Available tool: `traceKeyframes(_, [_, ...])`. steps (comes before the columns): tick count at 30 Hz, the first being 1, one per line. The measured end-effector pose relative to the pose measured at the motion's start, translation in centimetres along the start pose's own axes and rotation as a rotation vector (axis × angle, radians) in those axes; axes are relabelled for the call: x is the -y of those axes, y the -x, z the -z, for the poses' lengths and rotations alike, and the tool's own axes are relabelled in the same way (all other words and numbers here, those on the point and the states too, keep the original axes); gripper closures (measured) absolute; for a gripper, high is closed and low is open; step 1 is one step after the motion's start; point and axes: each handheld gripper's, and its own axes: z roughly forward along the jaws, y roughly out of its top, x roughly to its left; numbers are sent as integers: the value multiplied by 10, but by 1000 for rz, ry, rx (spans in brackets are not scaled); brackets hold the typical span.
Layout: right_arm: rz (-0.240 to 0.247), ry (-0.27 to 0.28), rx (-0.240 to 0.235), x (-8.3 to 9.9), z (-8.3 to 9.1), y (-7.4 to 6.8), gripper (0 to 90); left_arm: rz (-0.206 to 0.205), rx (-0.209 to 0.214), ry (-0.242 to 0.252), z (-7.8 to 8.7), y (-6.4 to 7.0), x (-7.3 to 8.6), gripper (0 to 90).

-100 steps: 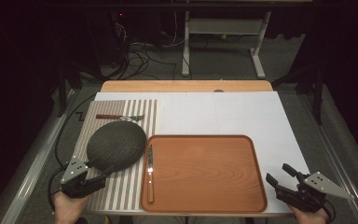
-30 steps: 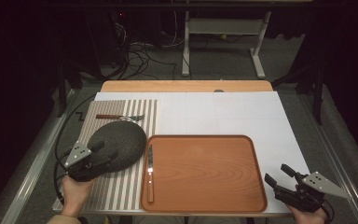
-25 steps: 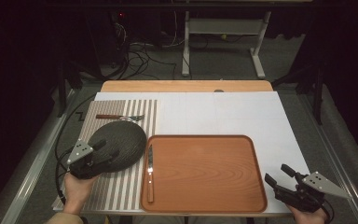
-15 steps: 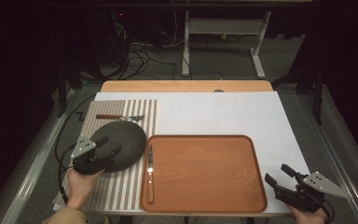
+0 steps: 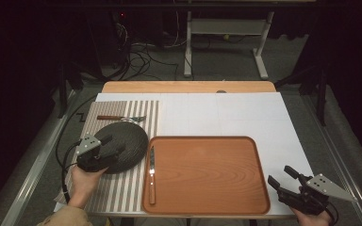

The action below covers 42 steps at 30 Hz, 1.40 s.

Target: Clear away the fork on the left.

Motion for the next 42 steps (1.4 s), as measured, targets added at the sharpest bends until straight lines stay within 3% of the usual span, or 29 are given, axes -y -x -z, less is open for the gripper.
traceKeyframes(16, [19, 10, -7, -1, 2, -2, 266, -26, 12, -20, -11, -3, -6, 339])
traceKeyframes(30, [22, 8, -3, -1, 2, -2, 265, -20, 18, -14, -20, -7, -12, 339])
traceKeyframes(42, [14, 6, 1, -1, 2, -2, 265, -6, -11, -21, -24, -17, -16, 339])
